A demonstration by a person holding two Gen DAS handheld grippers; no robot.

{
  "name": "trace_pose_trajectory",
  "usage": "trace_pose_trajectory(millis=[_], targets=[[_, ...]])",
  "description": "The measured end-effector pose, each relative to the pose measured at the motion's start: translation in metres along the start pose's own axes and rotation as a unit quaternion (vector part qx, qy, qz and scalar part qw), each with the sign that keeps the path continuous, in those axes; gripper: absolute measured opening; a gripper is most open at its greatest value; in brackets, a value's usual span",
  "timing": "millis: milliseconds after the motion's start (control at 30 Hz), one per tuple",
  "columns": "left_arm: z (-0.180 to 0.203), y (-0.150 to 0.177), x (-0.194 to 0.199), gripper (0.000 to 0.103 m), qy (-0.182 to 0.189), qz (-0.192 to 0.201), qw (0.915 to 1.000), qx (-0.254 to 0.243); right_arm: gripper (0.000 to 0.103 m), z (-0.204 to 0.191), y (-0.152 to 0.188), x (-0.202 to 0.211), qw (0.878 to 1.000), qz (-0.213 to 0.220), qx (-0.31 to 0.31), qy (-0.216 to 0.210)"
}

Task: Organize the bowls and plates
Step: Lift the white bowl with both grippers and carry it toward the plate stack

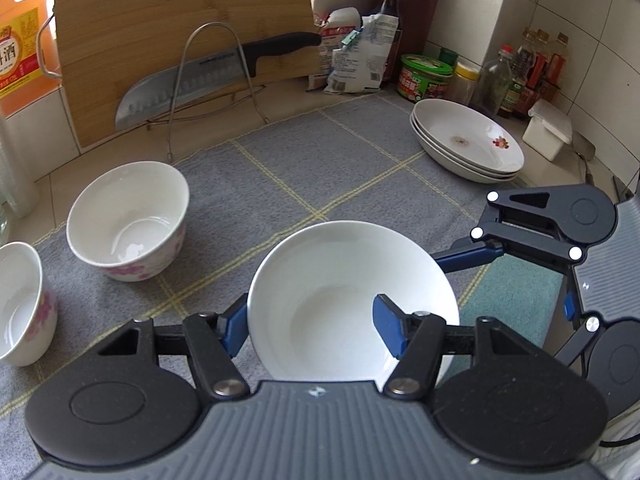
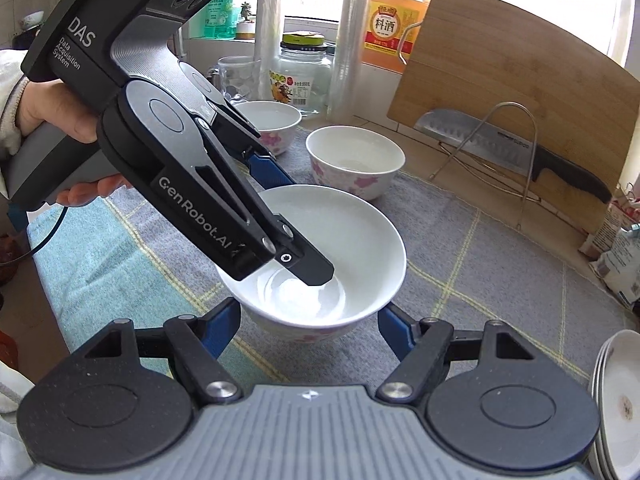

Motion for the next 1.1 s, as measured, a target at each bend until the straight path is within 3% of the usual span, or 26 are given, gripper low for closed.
trace_pose_trajectory(millis=[433,1000,1100], targets=[[0.026,-0.004,-0.021,0.063,0.015,-0.010,0.9997,-0.014,0.080,0.013,0.026,0.013,1.000,-0.015,-0.020,0.012],[0.029,-0.001,-0.035,0.063,0.015,-0.013,0.9998,-0.005,0.080,0.018,0.037,0.004,0.999,-0.029,-0.032,0.006],[0.029,0.000,-0.035,0.072,0.019,-0.011,0.9997,-0.004,0.080,0.018,0.037,0.003,0.999,-0.031,-0.031,0.005]])
Point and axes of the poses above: each gripper's, at about its wrist camera, not at the fingertips, and x roughly against the way its jaws point, z to its right, y to its underside, the point moved 6 cm from there along -x, roughly the way its jaws point, and after that the axes turned 11 degrees about x, right-handed, at the moved point
